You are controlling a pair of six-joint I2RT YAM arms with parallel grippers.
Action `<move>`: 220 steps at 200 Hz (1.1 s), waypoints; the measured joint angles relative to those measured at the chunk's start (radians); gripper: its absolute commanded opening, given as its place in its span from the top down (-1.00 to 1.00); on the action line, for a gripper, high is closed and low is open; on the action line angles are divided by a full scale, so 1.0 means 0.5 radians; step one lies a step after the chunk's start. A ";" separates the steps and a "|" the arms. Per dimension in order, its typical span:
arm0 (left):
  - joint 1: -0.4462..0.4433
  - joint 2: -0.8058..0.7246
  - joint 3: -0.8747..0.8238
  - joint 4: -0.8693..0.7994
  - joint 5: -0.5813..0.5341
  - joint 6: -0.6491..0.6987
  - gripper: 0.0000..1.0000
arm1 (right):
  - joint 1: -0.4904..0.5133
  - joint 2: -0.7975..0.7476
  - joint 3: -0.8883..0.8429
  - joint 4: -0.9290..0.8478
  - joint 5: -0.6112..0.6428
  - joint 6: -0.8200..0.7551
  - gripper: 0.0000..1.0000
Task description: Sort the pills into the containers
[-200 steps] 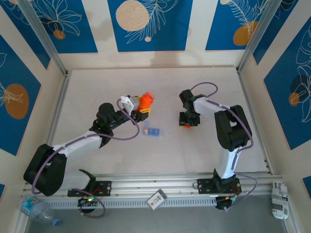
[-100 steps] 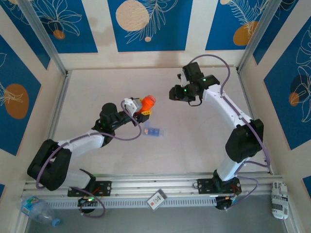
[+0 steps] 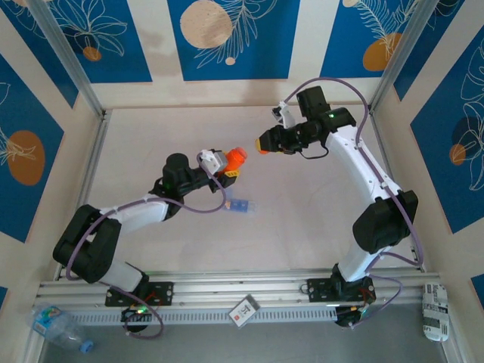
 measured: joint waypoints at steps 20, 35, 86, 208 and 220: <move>0.005 0.011 0.021 -0.024 0.029 0.021 1.00 | 0.001 0.026 0.040 -0.061 -0.136 -0.085 0.20; 0.006 0.025 0.036 -0.034 0.049 0.033 1.00 | 0.014 0.052 0.050 -0.105 -0.208 -0.136 0.20; 0.007 0.037 0.059 -0.084 0.100 0.033 1.00 | 0.095 0.152 0.051 -0.188 -0.259 -0.224 0.20; 0.011 0.037 0.059 -0.173 0.154 0.034 1.00 | 0.153 0.214 0.154 -0.255 -0.273 -0.304 0.21; 0.011 0.035 0.059 -0.179 0.156 0.034 1.00 | 0.153 0.214 0.154 -0.258 -0.275 -0.305 0.21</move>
